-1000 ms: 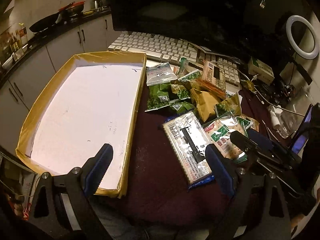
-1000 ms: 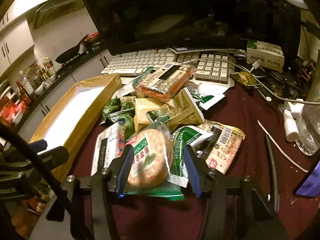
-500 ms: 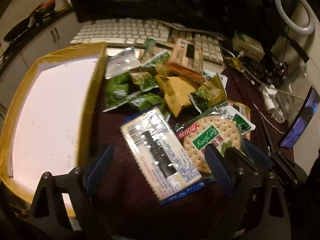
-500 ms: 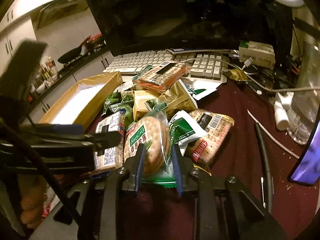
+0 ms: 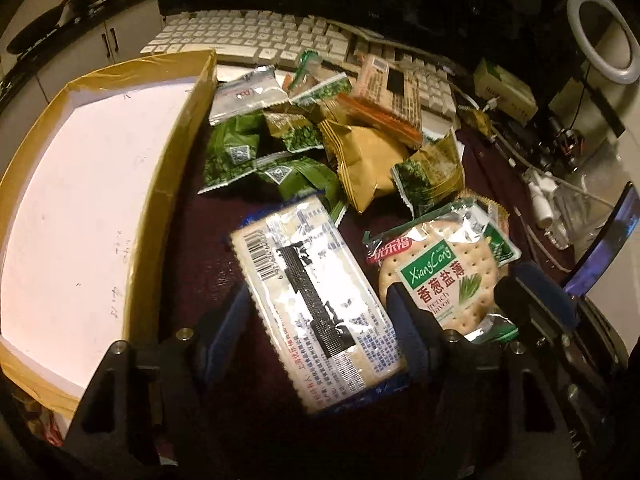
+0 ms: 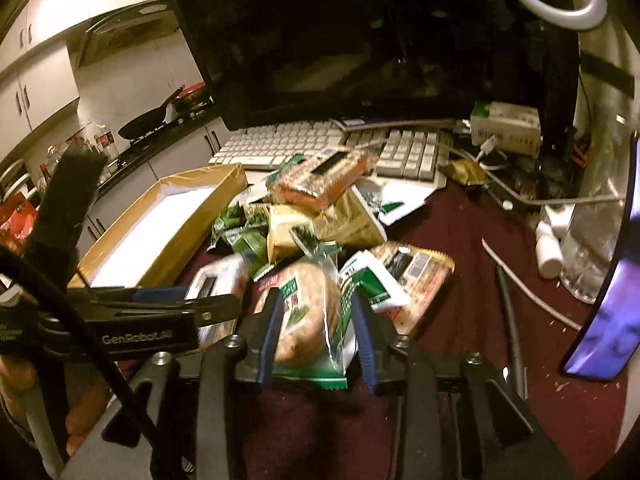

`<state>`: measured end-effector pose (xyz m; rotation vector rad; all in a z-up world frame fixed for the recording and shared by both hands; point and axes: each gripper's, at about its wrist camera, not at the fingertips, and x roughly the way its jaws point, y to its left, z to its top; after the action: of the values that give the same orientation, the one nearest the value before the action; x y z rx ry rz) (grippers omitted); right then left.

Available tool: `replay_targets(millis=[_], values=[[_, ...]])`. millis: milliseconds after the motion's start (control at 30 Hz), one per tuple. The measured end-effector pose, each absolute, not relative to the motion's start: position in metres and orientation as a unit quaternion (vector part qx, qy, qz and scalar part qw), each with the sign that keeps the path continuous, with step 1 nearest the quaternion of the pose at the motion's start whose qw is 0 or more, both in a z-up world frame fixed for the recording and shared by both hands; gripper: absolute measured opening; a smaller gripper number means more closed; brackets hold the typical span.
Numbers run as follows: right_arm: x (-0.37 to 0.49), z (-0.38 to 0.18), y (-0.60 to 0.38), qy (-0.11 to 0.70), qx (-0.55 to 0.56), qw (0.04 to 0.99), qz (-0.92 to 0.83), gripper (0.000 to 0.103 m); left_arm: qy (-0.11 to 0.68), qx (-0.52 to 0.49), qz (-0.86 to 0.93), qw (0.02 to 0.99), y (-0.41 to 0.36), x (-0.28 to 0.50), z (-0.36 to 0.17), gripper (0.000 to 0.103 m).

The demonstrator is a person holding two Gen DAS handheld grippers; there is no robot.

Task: Organize snacks
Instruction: 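Grasp the white cracker pack with the left tool while the right tool grasps the round cracker bag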

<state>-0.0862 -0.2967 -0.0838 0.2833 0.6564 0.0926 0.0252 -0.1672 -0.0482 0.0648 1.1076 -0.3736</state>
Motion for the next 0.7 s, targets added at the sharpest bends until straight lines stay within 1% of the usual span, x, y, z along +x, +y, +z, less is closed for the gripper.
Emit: replay_targets(millis=[33,133,267,400,467,533,567,600,633,667,700], values=[[-0.085,-0.083,-0.295,0.320,0.135,0.937,0.048,0.041,0.521,0.024,-0.179,0.834,-0.163,0.023,-0.045,0.065],[-0.074,-0.085,-0.290,0.327,0.121,0.936,0.049,0.043,0.501,0.003,-0.195,0.843,-0.148,0.014,-0.026,0.061],[-0.056,-0.097,-0.282,0.360,0.119,0.924,0.055,0.043,0.470,-0.004,-0.201,0.860,-0.130,0.005,-0.005,0.060],[-0.052,-0.109,-0.266,0.386,0.078,0.918,0.050,0.043,0.464,-0.037,-0.211,0.859,-0.112,-0.003,0.003,0.060],[-0.054,-0.110,-0.258,0.386,0.060,0.920,0.042,0.042,0.455,-0.040,-0.208,0.865,-0.098,-0.007,0.008,0.060],[-0.054,-0.109,-0.254,0.387,0.047,0.920,0.034,0.041,0.444,-0.044,-0.201,0.872,-0.095,-0.007,0.000,0.060],[-0.055,-0.108,-0.254,0.388,0.046,0.920,0.031,0.040,0.440,-0.049,-0.200,0.874,-0.088,-0.009,0.005,0.060],[-0.056,-0.107,-0.255,0.387,0.049,0.920,0.029,0.036,0.437,-0.050,-0.195,0.877,-0.094,-0.006,-0.001,0.060],[-0.057,-0.104,-0.256,0.385,0.052,0.921,0.030,0.035,0.435,-0.054,-0.194,0.878,-0.089,-0.007,0.002,0.060],[-0.057,-0.103,-0.257,0.385,0.060,0.920,0.036,0.035,0.431,-0.054,-0.190,0.880,-0.104,-0.003,-0.006,0.060],[-0.055,-0.103,-0.257,0.388,0.069,0.918,0.041,0.038,0.427,-0.055,-0.186,0.883,-0.109,-0.002,-0.008,0.060]])
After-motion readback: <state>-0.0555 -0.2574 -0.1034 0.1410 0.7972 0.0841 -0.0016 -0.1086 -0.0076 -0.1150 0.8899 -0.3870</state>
